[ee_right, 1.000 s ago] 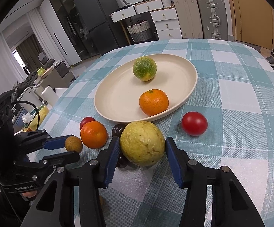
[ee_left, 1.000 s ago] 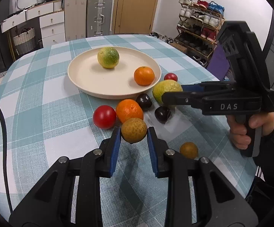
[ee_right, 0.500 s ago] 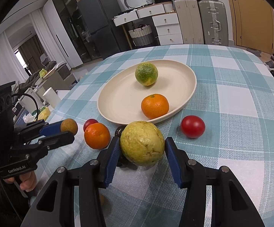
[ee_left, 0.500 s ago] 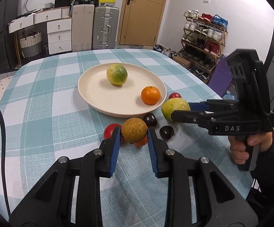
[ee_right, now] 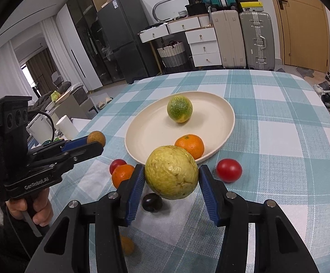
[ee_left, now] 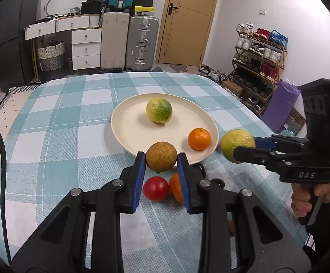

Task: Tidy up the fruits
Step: 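Lift both held fruits and carry them over the cream plate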

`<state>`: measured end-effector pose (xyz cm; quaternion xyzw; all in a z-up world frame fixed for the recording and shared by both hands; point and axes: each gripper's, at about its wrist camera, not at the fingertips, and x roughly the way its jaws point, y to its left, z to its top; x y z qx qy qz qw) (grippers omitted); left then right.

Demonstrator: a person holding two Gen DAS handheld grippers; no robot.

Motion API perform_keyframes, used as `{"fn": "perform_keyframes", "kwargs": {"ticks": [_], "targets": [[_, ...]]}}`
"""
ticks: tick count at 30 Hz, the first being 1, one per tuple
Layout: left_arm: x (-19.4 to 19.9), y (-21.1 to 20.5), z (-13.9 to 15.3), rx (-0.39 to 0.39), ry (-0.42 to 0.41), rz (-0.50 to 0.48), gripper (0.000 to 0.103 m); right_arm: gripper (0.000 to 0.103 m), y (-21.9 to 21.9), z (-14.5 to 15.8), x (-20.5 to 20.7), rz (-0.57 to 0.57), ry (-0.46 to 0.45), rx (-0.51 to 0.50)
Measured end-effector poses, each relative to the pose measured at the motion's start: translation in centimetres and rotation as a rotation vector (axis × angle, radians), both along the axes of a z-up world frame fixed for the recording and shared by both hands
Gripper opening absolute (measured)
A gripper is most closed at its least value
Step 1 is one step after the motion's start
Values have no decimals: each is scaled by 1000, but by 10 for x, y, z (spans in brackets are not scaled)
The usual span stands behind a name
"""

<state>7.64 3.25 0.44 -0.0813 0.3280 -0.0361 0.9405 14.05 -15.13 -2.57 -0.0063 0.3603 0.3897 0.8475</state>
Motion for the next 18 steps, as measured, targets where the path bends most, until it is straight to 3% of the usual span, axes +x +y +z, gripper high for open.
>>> {"fn": "perform_keyframes", "kwargs": {"ticks": [18], "targets": [[42, 3, 8, 45, -49, 70, 26, 50, 0, 21, 17, -54, -51, 5]]}}
